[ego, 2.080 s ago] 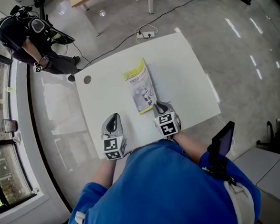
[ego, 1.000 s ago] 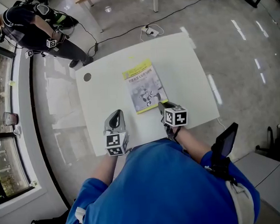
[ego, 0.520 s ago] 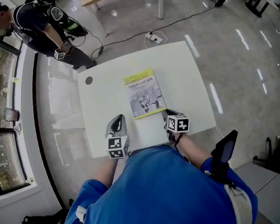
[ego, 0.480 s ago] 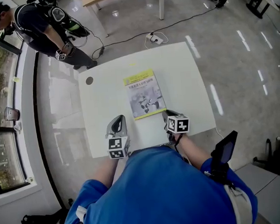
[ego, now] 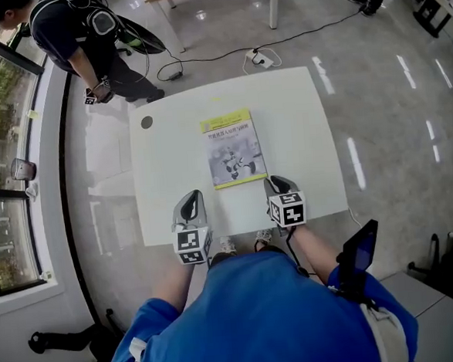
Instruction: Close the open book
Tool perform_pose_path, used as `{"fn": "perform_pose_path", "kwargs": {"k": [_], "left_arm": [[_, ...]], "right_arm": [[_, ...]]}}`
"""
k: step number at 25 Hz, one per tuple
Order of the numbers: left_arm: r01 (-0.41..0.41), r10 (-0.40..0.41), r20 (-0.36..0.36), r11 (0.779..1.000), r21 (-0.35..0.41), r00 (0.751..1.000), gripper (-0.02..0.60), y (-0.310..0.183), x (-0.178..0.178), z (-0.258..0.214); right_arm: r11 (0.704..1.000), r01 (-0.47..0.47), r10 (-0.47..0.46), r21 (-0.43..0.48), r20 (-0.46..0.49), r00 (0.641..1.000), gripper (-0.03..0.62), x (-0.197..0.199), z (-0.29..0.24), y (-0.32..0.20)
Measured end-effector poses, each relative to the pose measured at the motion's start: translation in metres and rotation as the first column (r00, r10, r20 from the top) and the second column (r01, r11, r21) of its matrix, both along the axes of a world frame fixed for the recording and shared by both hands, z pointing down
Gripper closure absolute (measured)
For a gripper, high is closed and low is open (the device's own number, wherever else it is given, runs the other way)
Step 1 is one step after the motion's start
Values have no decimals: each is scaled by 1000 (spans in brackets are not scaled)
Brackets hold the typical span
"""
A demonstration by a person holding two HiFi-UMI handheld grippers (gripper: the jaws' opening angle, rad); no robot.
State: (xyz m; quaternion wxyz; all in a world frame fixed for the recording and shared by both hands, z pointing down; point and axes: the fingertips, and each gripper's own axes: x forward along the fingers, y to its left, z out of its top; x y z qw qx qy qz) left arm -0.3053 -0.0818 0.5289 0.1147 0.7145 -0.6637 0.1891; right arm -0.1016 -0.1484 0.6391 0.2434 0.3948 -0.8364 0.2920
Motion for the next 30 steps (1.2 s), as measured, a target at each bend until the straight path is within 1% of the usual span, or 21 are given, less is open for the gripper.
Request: {"fn": "perform_pose_path", "kwargs": {"k": [3,6,13,15,18,22,27,30], "left_arm": [[-8,8,-7,1000,13,1000,575,9,5,0],[-28,29,-23,999,42,999,575,17,12,-3],[-43,52,-74,992,122,996,575,58,13,-25],[-44,55,-79,990,133,995,575,74,9,-27],[-57,68,-79,989,138,995,575,107,6,-26],[-50,65,-105,989,142,992,575,153,3,-35],[-74,93,-114,984,161,989,575,200,12,-46],[-96,116,-110,981,167,987,575,223,21,-48]], "right_arm": [[993,17,-14,119,-33,999,525,3,-25,6],[976,32,-20,216,-58,998,525,3,-49,19],[935,56,-28,350,-84,996,528,-17,-97,69],[925,61,-31,374,-84,996,531,-25,-108,87],[918,59,-27,391,-87,996,533,-34,-118,126],[911,66,-35,407,-83,996,534,-46,-133,179],[902,51,-21,429,-74,997,545,-46,-149,233],[903,25,1,430,-60,998,559,-40,-154,260]]}}
